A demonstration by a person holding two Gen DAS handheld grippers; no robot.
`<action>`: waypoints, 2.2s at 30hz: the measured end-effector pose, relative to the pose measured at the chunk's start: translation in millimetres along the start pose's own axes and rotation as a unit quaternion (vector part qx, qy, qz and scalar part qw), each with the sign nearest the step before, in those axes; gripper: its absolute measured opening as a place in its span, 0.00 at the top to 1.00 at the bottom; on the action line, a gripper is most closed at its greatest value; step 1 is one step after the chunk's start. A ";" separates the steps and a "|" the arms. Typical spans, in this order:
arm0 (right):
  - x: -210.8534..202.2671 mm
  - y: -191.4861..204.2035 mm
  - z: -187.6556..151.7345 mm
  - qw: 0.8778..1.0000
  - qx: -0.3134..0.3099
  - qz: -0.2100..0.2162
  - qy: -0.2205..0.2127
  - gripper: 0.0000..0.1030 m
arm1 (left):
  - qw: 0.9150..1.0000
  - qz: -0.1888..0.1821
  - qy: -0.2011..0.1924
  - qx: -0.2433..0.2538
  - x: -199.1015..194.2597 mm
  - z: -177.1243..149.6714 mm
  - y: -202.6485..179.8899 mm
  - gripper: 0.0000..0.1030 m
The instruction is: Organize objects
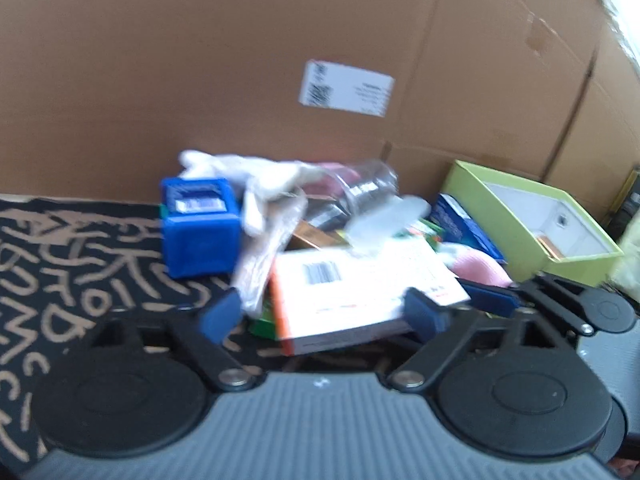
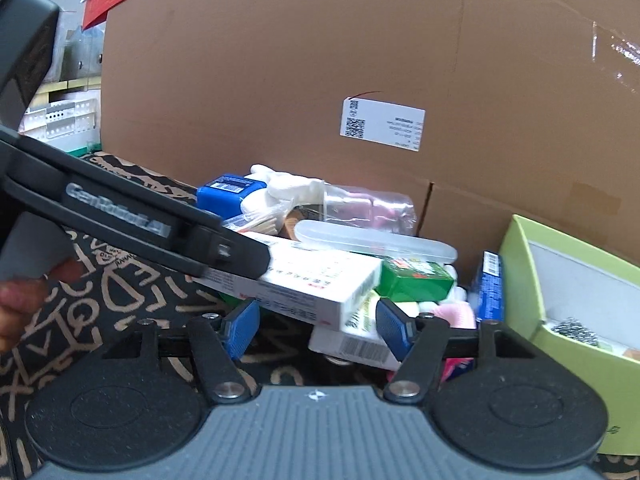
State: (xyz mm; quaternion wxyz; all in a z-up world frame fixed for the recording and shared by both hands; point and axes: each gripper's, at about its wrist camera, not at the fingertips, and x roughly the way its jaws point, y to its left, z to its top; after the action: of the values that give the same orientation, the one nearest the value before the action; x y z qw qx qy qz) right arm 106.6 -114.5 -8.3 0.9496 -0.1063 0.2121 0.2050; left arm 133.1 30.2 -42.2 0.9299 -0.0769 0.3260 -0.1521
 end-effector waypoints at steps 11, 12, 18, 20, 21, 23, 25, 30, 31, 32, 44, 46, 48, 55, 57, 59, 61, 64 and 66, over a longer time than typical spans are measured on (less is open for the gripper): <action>-39.3 57.9 -17.1 0.995 -0.033 0.094 -0.014 0.38 | 1.000 0.024 0.002 -0.002 -56.2 -49.9 15.5 0.16; -43.0 62.1 -19.2 0.994 -0.037 0.107 -0.012 0.38 | 0.999 0.031 0.004 -0.014 -62.2 -53.8 18.7 0.12; -58.9 46.0 -28.2 0.998 -0.040 0.036 -0.010 0.37 | 0.997 0.034 0.013 -0.067 -95.4 -68.9 29.3 0.01; -54.8 25.0 -23.8 1.000 0.008 0.015 -0.002 0.37 | 0.997 0.011 0.021 -0.078 -95.3 -70.4 26.5 0.07; -51.4 15.1 -20.2 1.000 0.031 -0.002 -0.003 0.37 | 0.996 -0.001 0.024 -0.086 -93.3 -70.8 25.3 0.10; -48.3 3.0 -19.2 0.998 0.060 -0.025 -0.014 0.37 | 0.994 -0.015 0.035 -0.101 -85.1 -71.5 22.2 0.27; -37.1 -7.3 -15.6 0.996 0.080 -0.043 -0.014 0.36 | 0.992 -0.023 0.044 -0.115 -74.7 -72.9 19.2 0.33; -1.6 -17.3 -14.4 0.990 0.109 -0.086 0.012 0.26 | 0.990 0.006 0.019 -0.138 -61.4 -72.0 12.3 0.06; 4.1 -19.0 -14.6 0.989 0.117 -0.089 0.017 0.24 | 0.989 0.015 0.013 -0.147 -59.2 -71.0 12.1 0.04; 7.4 -20.1 -15.9 0.988 0.126 -0.090 0.021 0.24 | 0.989 0.020 0.012 -0.149 -55.4 -69.3 12.0 0.04; -37.8 7.2 -34.7 0.993 0.098 -0.060 0.015 0.32 | 0.990 0.056 0.016 -0.127 -10.4 -32.8 17.1 0.07; -50.1 18.6 -40.6 0.996 0.081 -0.039 0.019 0.32 | 0.991 0.057 0.020 -0.118 -11.6 -33.2 16.5 0.07; -63.2 26.1 -44.4 0.997 0.071 -0.026 0.017 0.32 | 0.990 0.059 0.020 -0.126 -21.1 -36.0 18.5 0.07; -71.2 7.3 -48.9 0.994 0.051 -0.093 0.020 0.32 | 0.991 0.029 0.026 -0.131 -68.9 -52.5 12.5 0.06; -69.1 1.1 -48.9 0.995 0.050 -0.081 0.025 0.32 | 0.990 0.020 0.029 -0.135 -69.6 -54.1 9.8 0.06; -67.2 8.7 -49.7 0.997 0.015 -0.069 0.030 0.32 | 0.990 0.014 0.034 -0.137 -63.2 -51.5 7.6 0.06; -67.5 24.4 -51.0 0.996 -0.041 -0.078 0.030 0.32 | 0.989 0.016 0.034 -0.140 -58.4 -48.9 6.1 0.06; -65.2 30.7 -49.2 0.993 -0.066 -0.094 0.028 0.32 | 0.990 0.033 0.027 -0.137 -53.2 -44.7 4.4 0.03; -62.0 29.6 -46.6 0.994 -0.068 -0.085 0.030 0.32 | 0.989 0.053 0.027 -0.133 -51.0 -43.7 5.1 0.02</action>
State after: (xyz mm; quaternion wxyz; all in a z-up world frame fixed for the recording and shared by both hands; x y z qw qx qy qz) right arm 25.8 -122.8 -25.3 0.9472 -0.1947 0.2166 0.1341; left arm 68.9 50.0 -47.6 0.9090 -0.1784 0.3719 -0.0596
